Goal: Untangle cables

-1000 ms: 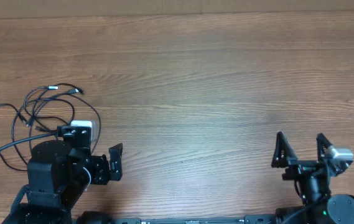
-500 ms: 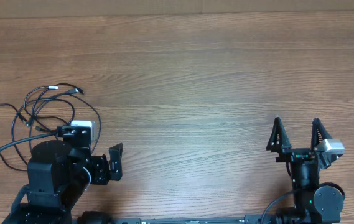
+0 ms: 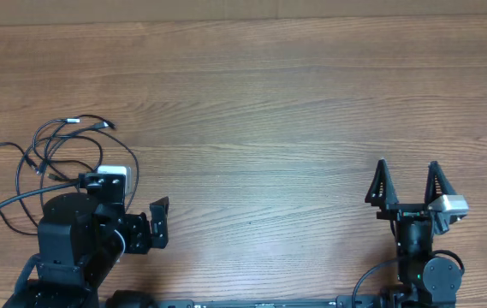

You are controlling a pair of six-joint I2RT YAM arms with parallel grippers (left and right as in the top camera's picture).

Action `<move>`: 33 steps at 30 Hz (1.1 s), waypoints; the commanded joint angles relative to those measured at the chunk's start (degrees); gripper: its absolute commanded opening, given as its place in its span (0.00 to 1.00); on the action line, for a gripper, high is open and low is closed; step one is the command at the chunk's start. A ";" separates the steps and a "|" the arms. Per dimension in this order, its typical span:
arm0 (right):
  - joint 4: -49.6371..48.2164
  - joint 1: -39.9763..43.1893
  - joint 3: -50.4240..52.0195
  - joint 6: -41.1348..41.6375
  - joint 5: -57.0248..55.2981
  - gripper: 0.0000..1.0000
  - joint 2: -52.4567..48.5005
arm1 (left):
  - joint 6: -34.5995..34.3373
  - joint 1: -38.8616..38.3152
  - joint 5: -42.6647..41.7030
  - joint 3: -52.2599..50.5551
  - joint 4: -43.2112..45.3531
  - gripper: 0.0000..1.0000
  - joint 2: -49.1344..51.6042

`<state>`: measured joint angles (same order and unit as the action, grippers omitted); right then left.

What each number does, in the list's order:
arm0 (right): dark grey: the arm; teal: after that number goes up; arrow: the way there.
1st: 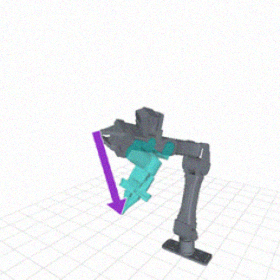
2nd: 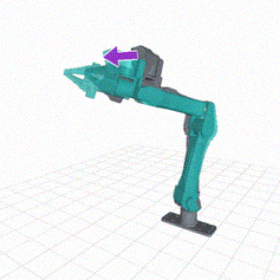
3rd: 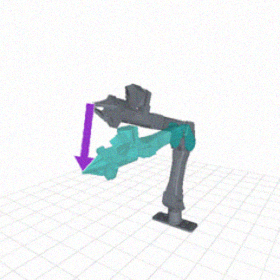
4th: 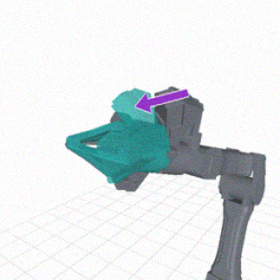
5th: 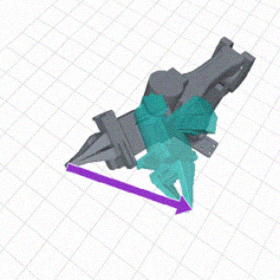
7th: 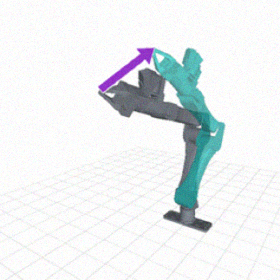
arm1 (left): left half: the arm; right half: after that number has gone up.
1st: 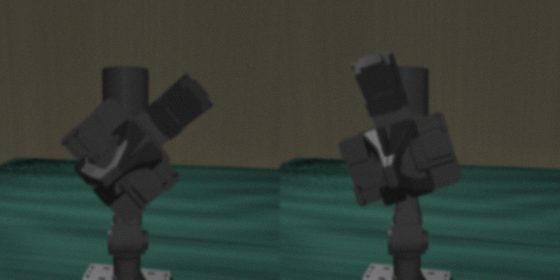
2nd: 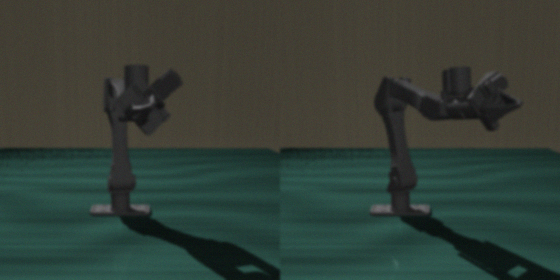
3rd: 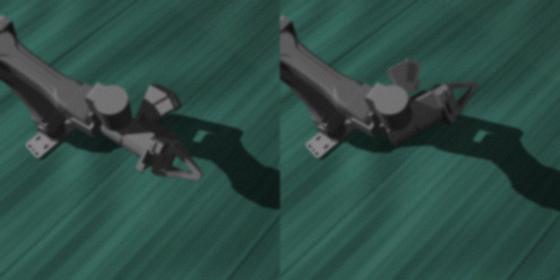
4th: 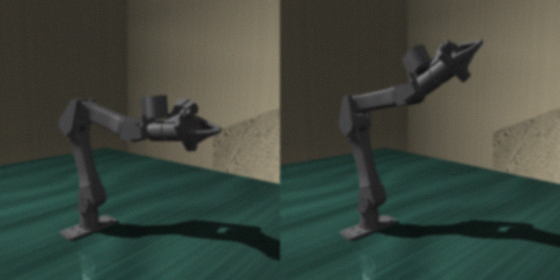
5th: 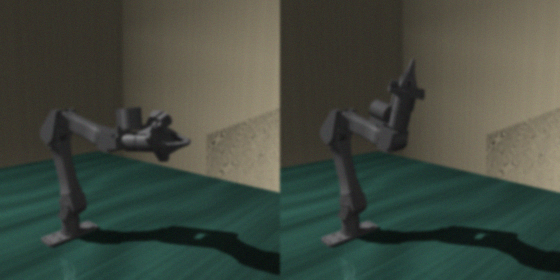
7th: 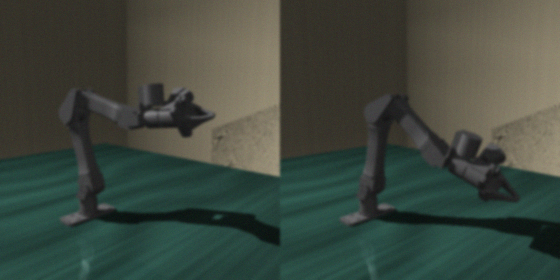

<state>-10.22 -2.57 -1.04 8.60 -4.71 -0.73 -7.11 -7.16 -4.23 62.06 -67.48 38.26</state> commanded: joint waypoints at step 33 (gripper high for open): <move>14.93 0.39 0.55 -4.00 3.32 1.00 0.57 | -0.42 -0.17 0.37 -0.42 0.20 0.99 -0.07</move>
<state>5.08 -2.50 -1.06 4.86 -1.69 -0.62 -7.11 -7.16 -4.23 62.00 -67.51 38.26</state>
